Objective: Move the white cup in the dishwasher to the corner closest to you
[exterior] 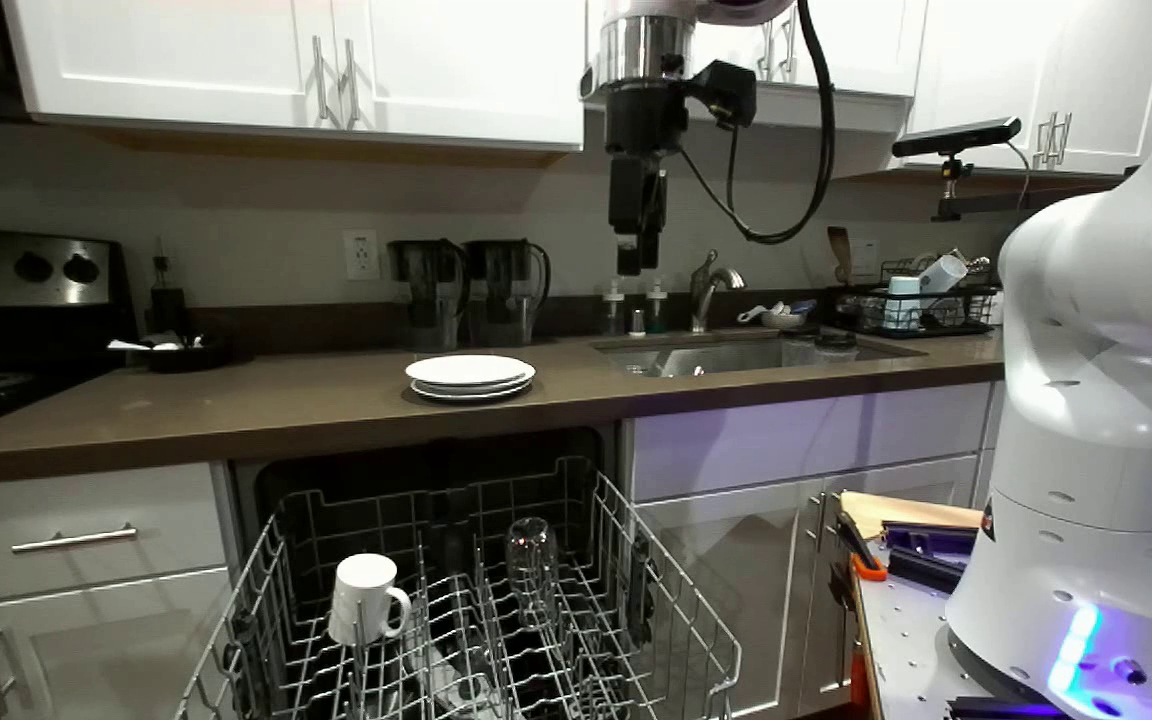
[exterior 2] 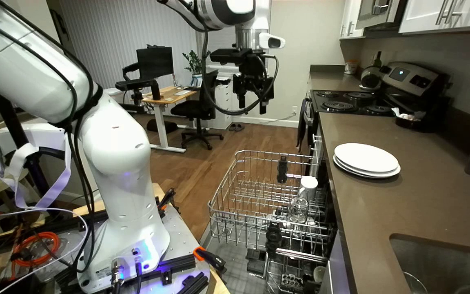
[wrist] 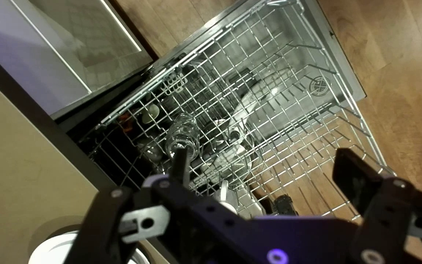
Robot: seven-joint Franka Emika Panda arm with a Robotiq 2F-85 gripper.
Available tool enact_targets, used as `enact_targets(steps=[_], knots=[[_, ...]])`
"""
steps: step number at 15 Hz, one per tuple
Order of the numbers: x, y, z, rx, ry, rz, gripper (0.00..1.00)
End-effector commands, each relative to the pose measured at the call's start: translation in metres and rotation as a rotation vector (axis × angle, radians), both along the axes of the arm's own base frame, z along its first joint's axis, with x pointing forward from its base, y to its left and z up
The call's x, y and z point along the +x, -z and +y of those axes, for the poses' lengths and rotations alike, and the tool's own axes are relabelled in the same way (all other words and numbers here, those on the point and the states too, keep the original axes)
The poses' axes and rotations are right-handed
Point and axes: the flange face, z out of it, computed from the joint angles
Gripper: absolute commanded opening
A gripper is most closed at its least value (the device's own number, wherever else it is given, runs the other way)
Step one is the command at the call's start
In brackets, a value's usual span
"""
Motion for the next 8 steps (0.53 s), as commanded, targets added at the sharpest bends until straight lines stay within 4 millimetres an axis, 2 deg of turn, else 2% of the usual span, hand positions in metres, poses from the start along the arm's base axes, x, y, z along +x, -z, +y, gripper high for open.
enact_targets(steps=[1, 4, 8], knots=[[0.042, 0.018, -0.003, -0.059, -0.07, -0.002, 1.0], [0.078, 0.036, -0.008, -0.074, -0.094, -0.029, 1.0], [0.135, 0.062, -0.008, -0.027, -0.05, -0.055, 1.0]])
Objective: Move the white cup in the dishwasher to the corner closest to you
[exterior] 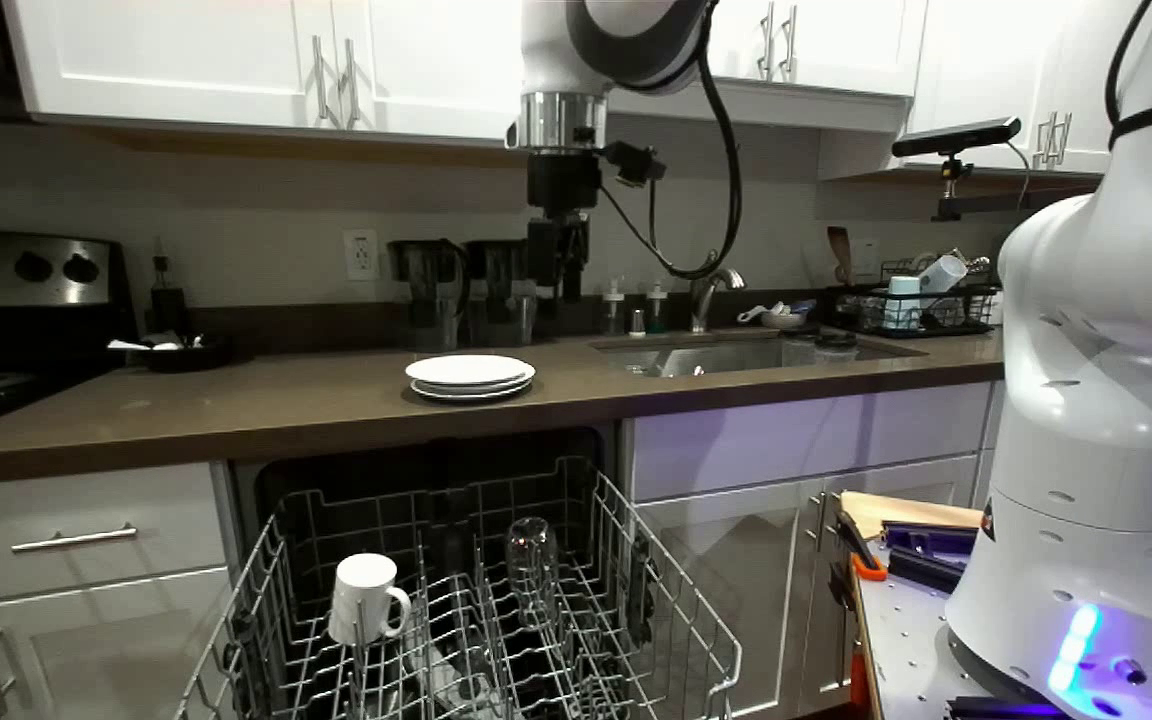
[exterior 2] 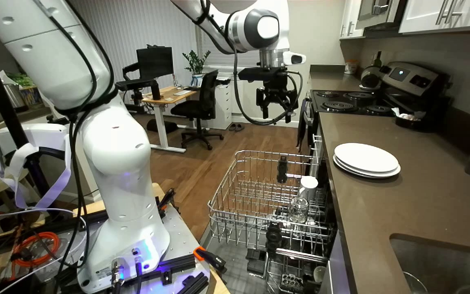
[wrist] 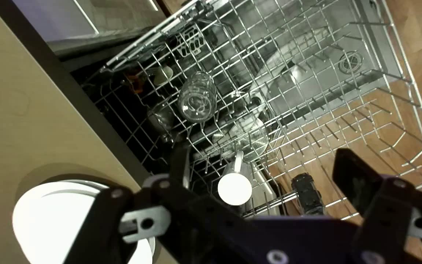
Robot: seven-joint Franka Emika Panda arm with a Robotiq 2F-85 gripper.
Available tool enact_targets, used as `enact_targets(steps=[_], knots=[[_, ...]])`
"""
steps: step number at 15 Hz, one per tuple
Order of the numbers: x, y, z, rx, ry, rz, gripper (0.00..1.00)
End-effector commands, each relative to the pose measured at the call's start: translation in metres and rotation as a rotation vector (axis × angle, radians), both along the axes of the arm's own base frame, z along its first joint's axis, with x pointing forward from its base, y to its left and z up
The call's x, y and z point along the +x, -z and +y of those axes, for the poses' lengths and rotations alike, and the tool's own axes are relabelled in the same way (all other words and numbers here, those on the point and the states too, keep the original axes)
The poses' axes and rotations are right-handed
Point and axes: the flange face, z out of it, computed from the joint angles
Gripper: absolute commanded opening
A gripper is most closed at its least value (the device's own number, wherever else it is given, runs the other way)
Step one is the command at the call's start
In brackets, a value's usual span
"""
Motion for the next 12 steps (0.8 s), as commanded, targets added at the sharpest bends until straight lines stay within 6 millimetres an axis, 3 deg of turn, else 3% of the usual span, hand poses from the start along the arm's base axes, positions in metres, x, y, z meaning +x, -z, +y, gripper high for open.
enact_targets(steps=[1, 7, 12], knots=[[0.06, 0.021, -0.001, 0.049, 0.01, -0.015, 1.0], [0.13, 0.063, 0.018, 0.131, -0.03, -0.071, 1.0], [0.164, 0.118, 0.045, 0.133, -0.088, -0.081, 1.0]])
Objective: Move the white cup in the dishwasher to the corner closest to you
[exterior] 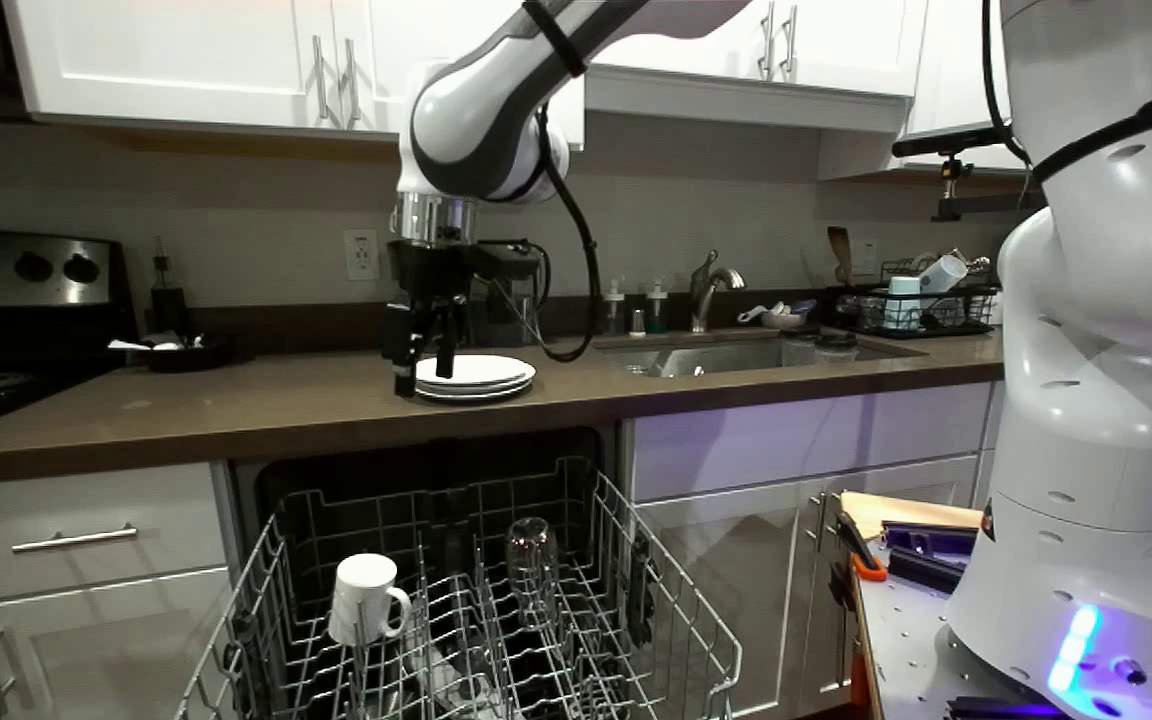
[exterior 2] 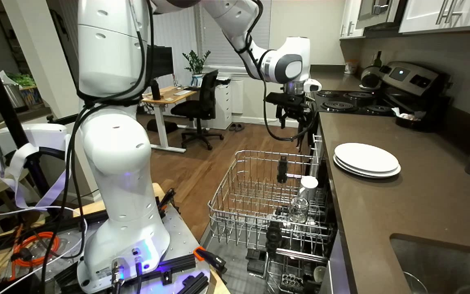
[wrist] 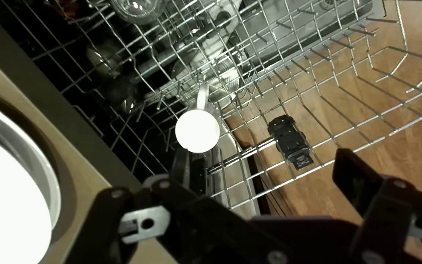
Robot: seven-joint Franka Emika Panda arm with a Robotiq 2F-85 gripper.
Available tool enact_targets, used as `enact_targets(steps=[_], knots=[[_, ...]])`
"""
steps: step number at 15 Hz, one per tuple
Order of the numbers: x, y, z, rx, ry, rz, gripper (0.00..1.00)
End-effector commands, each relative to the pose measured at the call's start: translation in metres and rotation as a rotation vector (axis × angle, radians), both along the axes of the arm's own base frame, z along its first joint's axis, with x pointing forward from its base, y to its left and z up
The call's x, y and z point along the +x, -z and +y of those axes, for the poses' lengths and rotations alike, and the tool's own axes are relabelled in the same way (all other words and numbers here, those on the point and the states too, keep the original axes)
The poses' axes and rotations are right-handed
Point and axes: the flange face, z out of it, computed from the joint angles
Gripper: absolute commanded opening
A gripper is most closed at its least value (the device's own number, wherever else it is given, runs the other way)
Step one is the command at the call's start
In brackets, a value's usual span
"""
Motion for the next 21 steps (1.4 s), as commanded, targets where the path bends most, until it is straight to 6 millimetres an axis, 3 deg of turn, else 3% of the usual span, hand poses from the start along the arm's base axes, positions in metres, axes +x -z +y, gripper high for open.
enact_targets(steps=[1, 5, 6, 7, 9, 11, 17, 21], knots=[[0.026, 0.038, 0.016, 0.001, -0.05, -0.017, 1.0], [0.039, 0.088, 0.024, -0.027, -0.066, 0.0, 1.0], [0.039, 0.094, 0.026, -0.016, -0.079, 0.018, 1.0], [0.03, 0.085, 0.023, -0.012, -0.054, 0.022, 1.0], [0.033, 0.099, 0.025, -0.011, -0.055, 0.037, 1.0], [0.035, 0.099, 0.025, -0.01, -0.056, 0.035, 1.0], [0.046, 0.181, 0.022, 0.032, -0.051, 0.089, 1.0], [0.064, 0.221, 0.018, 0.032, -0.044, 0.0, 1.0]])
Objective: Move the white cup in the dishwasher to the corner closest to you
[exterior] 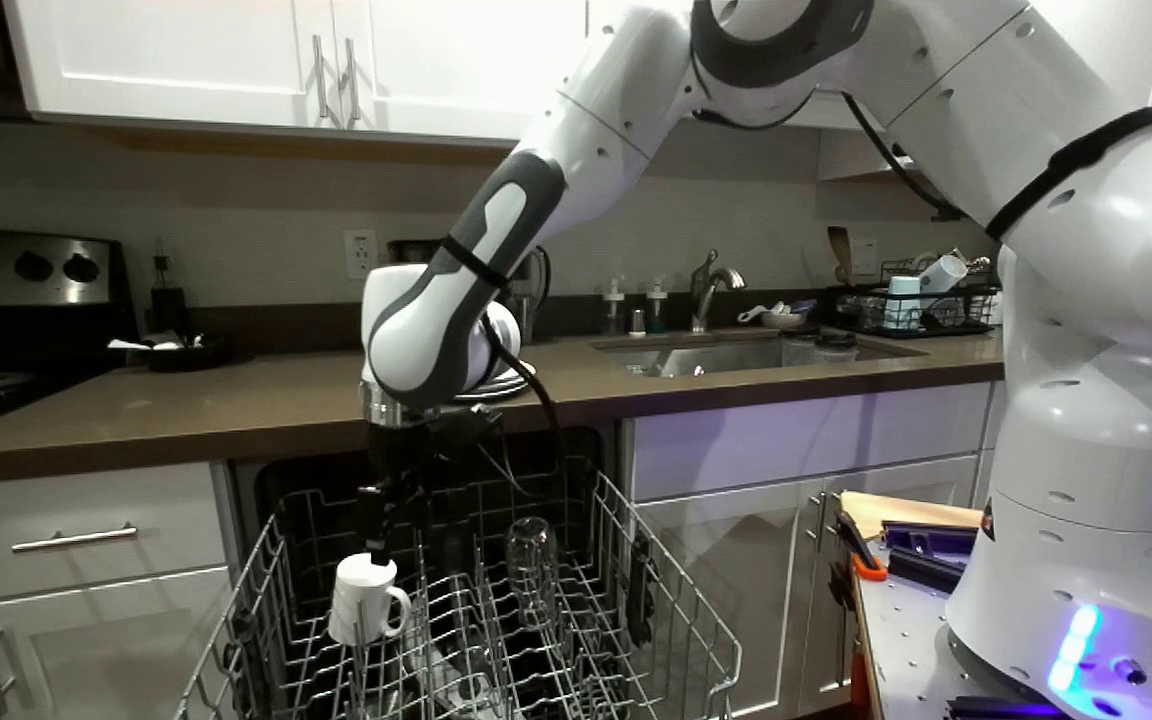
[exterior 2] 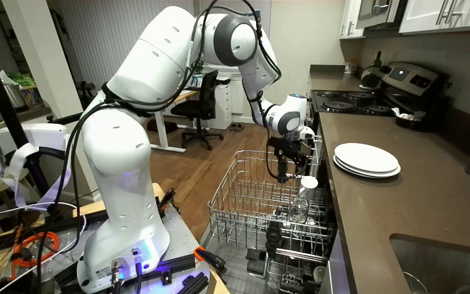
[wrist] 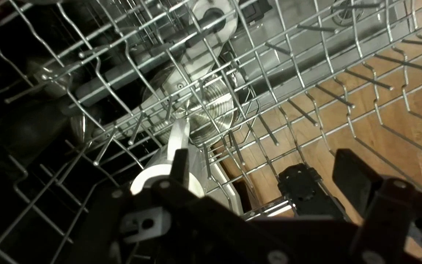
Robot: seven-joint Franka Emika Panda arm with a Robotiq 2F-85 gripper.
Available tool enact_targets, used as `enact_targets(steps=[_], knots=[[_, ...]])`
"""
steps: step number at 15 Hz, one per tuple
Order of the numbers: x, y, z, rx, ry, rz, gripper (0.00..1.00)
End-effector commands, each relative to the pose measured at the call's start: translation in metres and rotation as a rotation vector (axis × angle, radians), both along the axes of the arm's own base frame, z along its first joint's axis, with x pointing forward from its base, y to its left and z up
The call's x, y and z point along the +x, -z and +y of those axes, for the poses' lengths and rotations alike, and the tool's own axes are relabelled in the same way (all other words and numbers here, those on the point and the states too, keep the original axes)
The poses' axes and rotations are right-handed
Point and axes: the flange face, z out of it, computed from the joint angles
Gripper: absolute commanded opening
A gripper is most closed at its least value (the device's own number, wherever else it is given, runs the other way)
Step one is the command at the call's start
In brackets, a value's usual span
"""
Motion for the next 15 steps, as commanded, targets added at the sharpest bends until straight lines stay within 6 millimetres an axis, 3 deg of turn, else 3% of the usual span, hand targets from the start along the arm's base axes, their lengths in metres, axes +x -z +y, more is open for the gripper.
enact_targets(steps=[1, 7, 8, 13, 14, 15], knots=[[0.023, 0.03, -0.007, 0.018, -0.007, -0.089, 1.0], [0.043, 0.058, -0.026, 0.073, 0.027, -0.141, 1.0], [0.045, 0.062, -0.029, 0.082, 0.029, -0.142, 0.87], [0.052, 0.077, -0.036, 0.116, 0.049, -0.125, 1.0], [0.053, 0.08, -0.036, 0.117, 0.052, -0.123, 0.97], [0.054, 0.083, -0.036, 0.12, 0.055, -0.122, 0.79]])
